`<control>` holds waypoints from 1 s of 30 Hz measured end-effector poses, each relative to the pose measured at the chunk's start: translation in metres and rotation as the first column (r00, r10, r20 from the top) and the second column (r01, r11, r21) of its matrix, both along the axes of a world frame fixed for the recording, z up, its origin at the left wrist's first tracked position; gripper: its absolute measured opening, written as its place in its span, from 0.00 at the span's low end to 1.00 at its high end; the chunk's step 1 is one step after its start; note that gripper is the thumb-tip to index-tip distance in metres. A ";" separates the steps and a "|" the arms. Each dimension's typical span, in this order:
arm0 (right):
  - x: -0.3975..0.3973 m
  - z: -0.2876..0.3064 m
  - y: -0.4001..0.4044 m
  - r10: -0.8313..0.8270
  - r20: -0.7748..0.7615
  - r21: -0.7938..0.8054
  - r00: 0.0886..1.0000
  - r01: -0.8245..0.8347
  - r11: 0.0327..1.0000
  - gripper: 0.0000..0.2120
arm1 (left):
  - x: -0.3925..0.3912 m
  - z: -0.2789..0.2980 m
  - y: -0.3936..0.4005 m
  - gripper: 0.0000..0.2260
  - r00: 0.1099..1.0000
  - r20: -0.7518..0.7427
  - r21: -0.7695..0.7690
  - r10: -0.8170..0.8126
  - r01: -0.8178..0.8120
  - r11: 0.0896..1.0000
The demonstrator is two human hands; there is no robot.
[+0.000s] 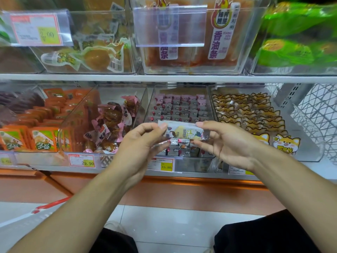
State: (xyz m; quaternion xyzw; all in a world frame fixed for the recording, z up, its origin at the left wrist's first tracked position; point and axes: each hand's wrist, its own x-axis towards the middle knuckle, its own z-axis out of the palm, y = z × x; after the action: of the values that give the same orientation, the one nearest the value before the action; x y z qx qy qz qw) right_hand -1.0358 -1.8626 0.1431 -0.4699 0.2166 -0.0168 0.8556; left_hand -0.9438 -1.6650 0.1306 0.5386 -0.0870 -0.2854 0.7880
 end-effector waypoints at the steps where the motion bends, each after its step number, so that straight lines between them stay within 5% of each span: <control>1: 0.000 -0.002 -0.001 -0.002 0.025 -0.017 1.000 0.002 1.000 0.09 | -0.001 0.000 0.000 0.13 1.000 -0.025 0.007 -0.008 0.008 1.000; 7: -0.001 -0.005 0.000 0.070 0.226 -0.336 0.972 0.010 0.942 0.19 | -0.007 0.004 0.000 0.25 0.982 -0.157 0.047 -0.105 0.114 0.992; 11: -0.003 -0.005 -0.001 0.098 0.266 -0.462 0.959 0.038 0.886 0.22 | -0.007 0.002 -0.001 0.11 0.991 -0.119 0.036 -0.064 0.069 0.997; 15: -0.002 -0.005 -0.003 0.112 0.154 -0.355 0.982 -0.050 0.934 0.30 | -0.004 0.001 0.001 0.08 0.998 -0.002 -0.044 -0.059 0.059 0.997; 20: -0.002 -0.006 0.000 0.132 0.010 -0.286 0.991 -0.124 0.950 0.23 | -0.005 -0.003 0.000 0.18 0.943 0.328 0.125 -0.055 0.014 0.992; 23: -0.002 -0.005 0.002 0.092 0.054 -0.273 0.994 -0.074 0.959 0.15 | -0.007 -0.007 -0.002 0.20 0.919 0.392 0.119 -0.049 0.002 0.993; 30: -0.003 -0.001 -0.004 -0.050 0.221 -0.332 0.974 0.123 0.935 0.24 | -0.006 -0.011 -0.002 0.20 0.857 0.510 0.291 -0.071 -0.094 0.952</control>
State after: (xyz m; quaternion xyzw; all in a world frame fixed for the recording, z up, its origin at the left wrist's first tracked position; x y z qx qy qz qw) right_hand -1.0385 -1.8669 0.1425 -0.5973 0.1396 -0.1414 0.7770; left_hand -0.9495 -1.6671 0.1194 0.7108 -0.2461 -0.1362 0.6447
